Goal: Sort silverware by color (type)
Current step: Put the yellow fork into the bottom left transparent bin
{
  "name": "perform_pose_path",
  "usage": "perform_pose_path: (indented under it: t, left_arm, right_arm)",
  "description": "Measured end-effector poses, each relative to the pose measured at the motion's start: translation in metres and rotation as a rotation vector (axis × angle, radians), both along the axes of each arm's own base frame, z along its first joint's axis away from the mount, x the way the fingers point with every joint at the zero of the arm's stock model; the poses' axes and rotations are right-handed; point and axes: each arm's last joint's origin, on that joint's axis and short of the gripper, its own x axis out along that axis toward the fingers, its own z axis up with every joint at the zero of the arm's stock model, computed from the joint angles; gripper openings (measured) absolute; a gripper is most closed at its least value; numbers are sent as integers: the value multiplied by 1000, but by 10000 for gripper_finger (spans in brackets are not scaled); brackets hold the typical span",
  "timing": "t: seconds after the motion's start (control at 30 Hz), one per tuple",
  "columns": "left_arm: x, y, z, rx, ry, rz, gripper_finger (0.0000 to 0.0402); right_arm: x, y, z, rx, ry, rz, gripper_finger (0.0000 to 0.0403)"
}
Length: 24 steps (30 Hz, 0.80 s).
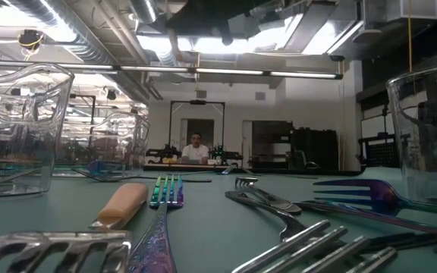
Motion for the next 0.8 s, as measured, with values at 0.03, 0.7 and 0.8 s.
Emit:
perform_pose_path:
  t: [0.03, 0.7, 0.8]
  left_arm:
    - [3, -1, 0, 14, -7, 23, 60]
    - [73, -15, -26, 157, -7, 241, 60]
    - [78, -13, -29, 176, -1, 277, 60]
  right_arm:
    - [0, -2, 2, 9, -18, -1, 18]
    - [2, 0, 12, 52, -137, 11, 18]
    - [2, 0, 12, 52, -137, 12, 19]
